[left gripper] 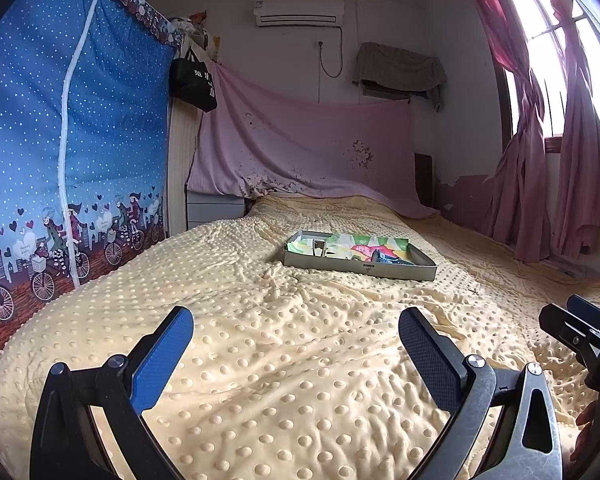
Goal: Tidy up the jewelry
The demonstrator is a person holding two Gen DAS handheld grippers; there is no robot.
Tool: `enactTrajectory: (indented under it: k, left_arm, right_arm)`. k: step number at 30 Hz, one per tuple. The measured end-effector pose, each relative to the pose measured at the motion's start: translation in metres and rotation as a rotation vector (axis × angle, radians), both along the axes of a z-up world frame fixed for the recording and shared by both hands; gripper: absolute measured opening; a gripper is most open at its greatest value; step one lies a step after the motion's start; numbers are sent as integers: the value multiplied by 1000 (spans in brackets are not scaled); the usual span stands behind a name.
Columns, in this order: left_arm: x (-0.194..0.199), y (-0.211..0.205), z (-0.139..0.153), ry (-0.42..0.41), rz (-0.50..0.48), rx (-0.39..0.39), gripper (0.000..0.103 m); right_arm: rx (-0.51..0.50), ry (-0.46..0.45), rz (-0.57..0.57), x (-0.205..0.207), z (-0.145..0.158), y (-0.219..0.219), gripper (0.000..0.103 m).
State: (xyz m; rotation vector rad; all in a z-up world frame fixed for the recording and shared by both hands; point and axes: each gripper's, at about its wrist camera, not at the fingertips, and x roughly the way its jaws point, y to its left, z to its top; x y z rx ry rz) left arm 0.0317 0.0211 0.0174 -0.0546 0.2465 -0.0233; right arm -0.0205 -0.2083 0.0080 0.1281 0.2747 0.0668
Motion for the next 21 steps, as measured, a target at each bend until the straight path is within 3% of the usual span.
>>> enactTrajectory:
  k: [21]
  left_arm:
    - [0, 0, 0, 1, 0, -2, 103]
  right_arm:
    - [-1, 2, 3, 0, -1, 1, 102]
